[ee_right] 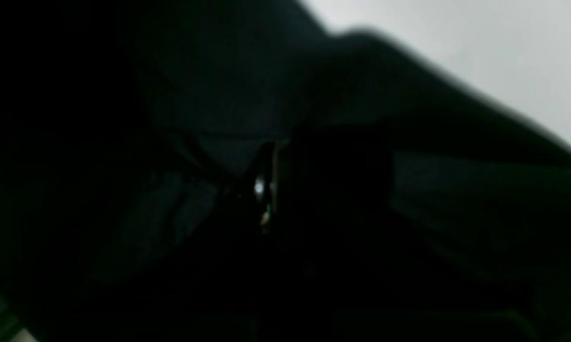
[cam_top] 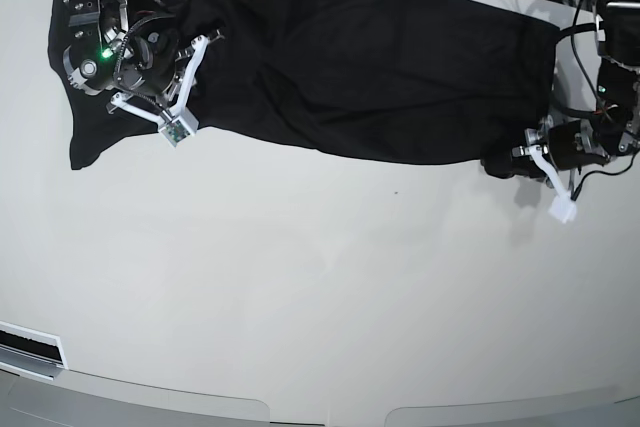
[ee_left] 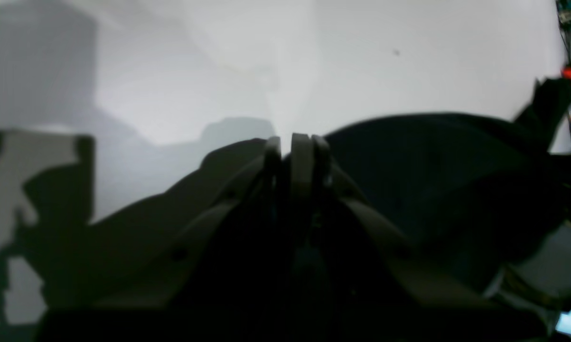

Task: Layout the t-shirt on the table in an organized manner, then fold the t-shirt properly
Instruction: 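Hold the strip with the right gripper and pull its end with the left gripper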

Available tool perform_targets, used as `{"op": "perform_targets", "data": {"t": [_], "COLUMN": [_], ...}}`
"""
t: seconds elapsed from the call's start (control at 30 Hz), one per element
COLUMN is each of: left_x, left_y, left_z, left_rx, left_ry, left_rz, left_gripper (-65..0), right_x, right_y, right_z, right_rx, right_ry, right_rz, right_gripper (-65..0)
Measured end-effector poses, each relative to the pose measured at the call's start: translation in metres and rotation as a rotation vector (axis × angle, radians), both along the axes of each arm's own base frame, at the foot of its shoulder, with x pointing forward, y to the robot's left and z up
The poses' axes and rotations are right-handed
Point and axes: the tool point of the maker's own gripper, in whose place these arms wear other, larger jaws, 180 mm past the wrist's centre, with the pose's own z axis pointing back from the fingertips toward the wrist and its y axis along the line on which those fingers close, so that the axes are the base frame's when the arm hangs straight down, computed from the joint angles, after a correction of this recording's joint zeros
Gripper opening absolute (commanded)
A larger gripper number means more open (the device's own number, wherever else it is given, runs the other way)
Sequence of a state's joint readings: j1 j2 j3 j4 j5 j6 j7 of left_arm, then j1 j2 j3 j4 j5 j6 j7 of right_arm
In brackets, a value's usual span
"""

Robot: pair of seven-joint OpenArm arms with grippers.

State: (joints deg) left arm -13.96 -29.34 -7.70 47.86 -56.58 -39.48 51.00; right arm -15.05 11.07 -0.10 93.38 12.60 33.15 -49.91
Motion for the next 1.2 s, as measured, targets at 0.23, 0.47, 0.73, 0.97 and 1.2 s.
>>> {"op": "perform_targets", "data": {"t": [0.23,0.47,0.73,0.97,1.2], "left_x": [0.007,0.003,-0.046,-0.061,-0.061], "left_y": [-0.016,-0.006,-0.011,0.017,0.037], "left_z": [0.038,0.049,0.044,0.040,0.038], "left_rx": [0.043,0.053,-0.045,0.049,0.128], "left_ry": [-0.065,-0.058,0.042,0.062,0.053], "left_rz": [-0.152,-0.172,-0.217,-0.207,-0.194], "left_gripper": [-65.0,-65.0,-65.0,-65.0,-65.0], "right_x": [0.003,0.003,0.004,0.014,0.013], "right_y": [0.000,0.000,0.000,0.000,0.000], "right_z": [0.000,0.000,0.001,0.005,0.004], "right_rx": [0.002,0.002,0.003,-0.001,-0.004], "right_ry": [-0.005,-0.006,-0.007,-0.025,-0.017], "right_rz": [0.000,0.000,0.000,0.001,0.002], "right_gripper": [-65.0,-65.0,-65.0,-65.0,-65.0]}}
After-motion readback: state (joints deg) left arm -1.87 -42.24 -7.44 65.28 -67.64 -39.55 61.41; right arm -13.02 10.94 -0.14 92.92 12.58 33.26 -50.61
